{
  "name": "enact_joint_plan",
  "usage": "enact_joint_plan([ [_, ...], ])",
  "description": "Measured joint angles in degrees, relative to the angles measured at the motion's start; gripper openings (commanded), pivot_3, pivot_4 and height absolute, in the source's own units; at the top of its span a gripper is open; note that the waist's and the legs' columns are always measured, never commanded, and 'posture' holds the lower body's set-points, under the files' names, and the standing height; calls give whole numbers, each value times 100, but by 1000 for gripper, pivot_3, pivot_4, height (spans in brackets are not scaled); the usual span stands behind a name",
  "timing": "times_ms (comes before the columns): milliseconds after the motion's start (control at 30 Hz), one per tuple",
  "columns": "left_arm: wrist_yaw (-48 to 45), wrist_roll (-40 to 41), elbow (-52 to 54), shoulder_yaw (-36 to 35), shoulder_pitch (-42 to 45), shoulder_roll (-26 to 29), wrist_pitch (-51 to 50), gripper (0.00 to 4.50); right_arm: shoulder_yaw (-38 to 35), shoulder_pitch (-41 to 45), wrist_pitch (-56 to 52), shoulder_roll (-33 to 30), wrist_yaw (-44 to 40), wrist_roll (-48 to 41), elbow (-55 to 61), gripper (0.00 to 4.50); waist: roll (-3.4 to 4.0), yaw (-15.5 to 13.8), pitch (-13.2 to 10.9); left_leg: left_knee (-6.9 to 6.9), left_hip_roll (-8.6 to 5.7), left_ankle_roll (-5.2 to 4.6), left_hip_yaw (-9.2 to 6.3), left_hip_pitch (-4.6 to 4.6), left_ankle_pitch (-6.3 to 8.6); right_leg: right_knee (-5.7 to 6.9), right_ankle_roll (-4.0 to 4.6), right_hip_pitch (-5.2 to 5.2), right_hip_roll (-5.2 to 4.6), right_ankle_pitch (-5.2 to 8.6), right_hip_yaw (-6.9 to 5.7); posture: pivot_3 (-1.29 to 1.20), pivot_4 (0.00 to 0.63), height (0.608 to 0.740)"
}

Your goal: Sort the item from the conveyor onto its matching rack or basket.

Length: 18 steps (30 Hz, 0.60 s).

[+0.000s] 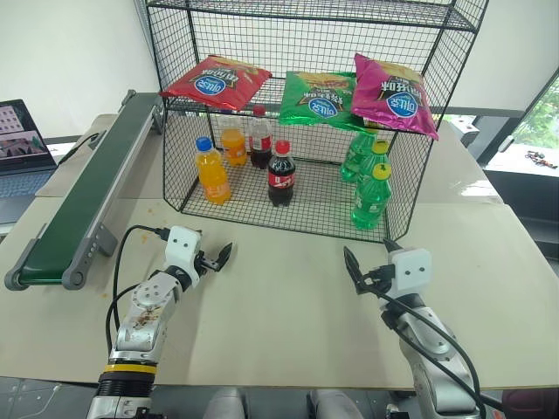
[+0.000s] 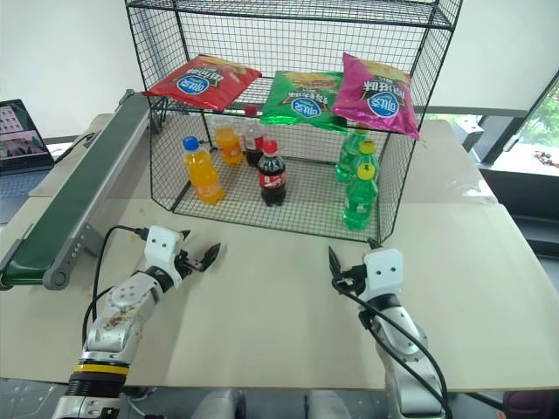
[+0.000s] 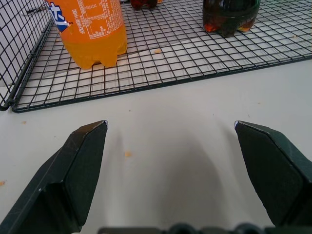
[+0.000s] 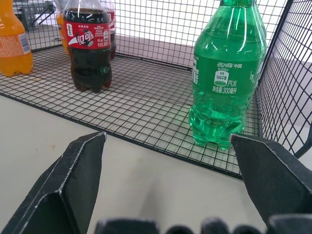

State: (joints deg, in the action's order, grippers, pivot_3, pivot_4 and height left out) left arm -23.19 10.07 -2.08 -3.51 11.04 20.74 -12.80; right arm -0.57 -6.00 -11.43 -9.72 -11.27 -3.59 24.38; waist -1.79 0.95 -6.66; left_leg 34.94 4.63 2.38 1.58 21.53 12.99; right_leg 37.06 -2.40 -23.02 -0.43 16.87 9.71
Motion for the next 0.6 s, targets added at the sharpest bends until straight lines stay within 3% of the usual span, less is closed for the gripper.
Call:
enact_joint_plan([
  [600, -330, 216, 358, -201, -404, 113, -8, 4434, -122, -132, 11, -407, -493, -224, 159, 4500, 1, -3, 4, 3, 0, 0, -2, 0, 0, 1, 0, 0, 0, 0, -2, 0, 150, 740],
])
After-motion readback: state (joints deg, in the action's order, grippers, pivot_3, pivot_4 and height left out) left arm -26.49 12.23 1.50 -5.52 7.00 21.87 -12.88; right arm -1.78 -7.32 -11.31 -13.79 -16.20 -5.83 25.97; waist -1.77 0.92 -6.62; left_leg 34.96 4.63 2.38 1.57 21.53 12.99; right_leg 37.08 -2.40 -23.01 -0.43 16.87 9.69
